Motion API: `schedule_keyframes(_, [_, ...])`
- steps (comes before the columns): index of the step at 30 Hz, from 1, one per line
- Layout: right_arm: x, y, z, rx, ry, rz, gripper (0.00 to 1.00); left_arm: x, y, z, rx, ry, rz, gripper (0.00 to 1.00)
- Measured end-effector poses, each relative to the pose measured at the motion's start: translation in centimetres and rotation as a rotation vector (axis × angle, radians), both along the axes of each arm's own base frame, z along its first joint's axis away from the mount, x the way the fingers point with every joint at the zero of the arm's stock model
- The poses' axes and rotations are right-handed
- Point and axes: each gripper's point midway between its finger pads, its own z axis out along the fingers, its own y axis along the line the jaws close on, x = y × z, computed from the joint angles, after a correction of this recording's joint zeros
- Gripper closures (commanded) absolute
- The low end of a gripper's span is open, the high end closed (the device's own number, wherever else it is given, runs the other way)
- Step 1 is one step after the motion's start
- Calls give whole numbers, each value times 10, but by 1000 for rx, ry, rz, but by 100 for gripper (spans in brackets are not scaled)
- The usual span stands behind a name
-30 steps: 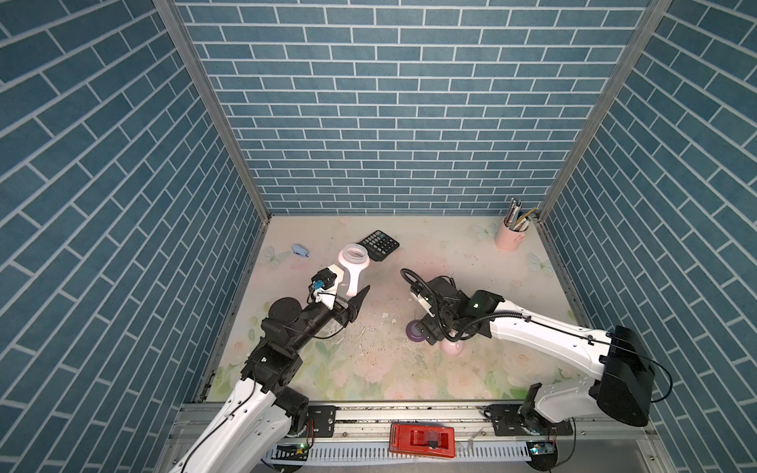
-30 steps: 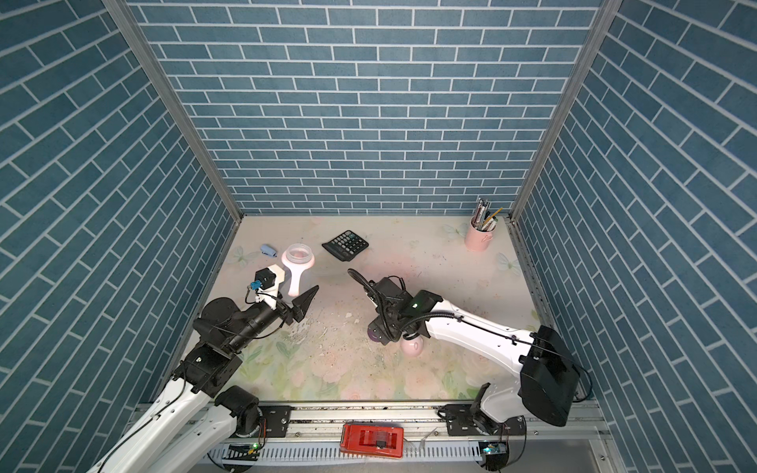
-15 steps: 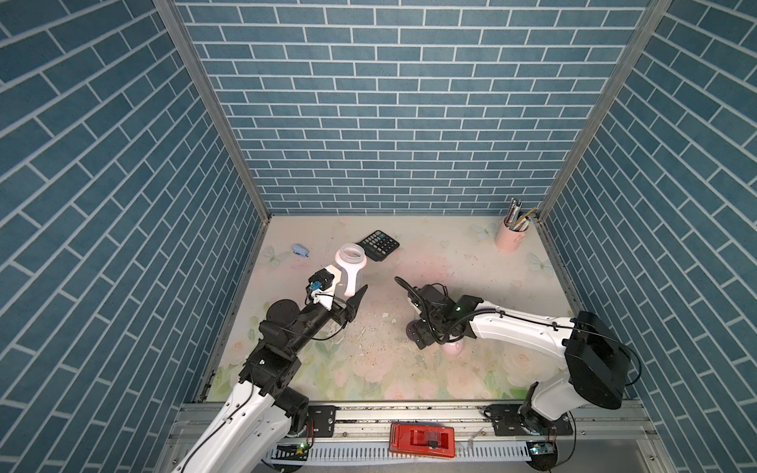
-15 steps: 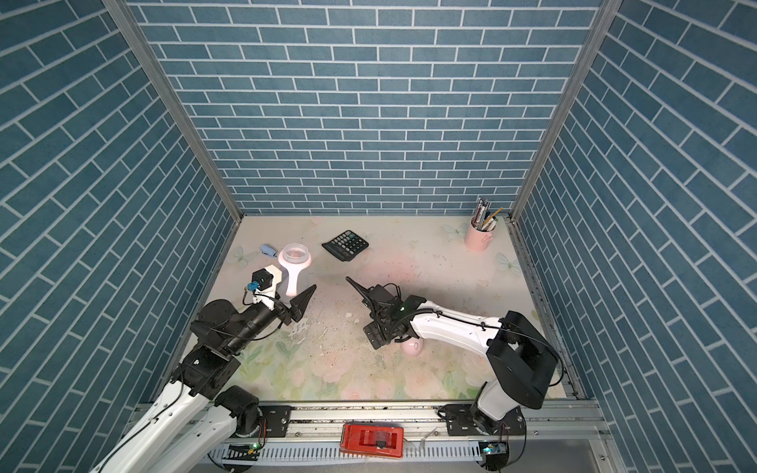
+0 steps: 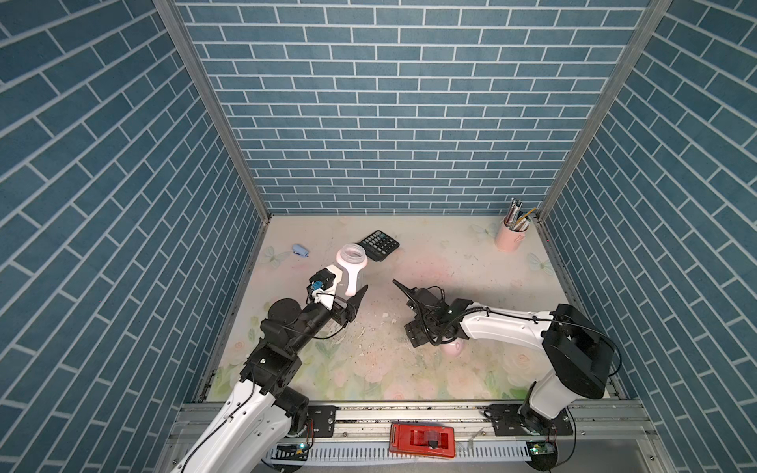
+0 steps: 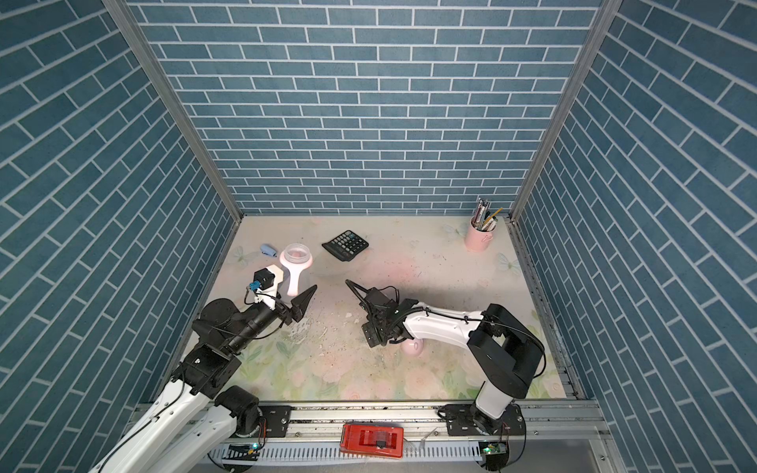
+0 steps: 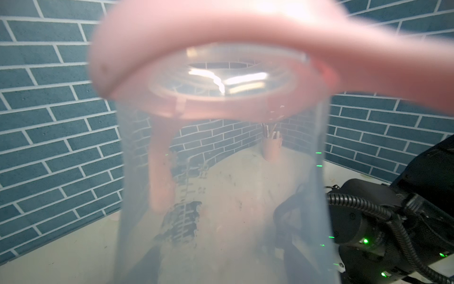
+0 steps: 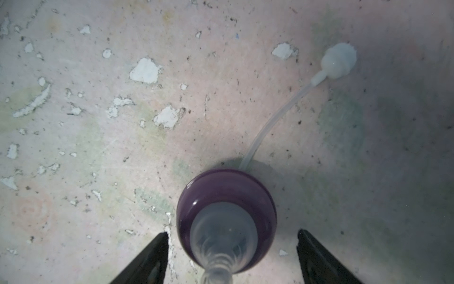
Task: Assemble the baby bottles
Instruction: Pick up the nipple from the center of the board.
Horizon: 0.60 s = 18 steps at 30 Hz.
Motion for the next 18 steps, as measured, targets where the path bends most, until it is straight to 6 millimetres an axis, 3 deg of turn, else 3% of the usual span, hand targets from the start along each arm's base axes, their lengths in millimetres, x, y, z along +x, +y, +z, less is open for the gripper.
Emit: schedule_keyframes(18, [-5,4,-21,-35,13,-5,21,0,-1,-6,17,17,-3,39])
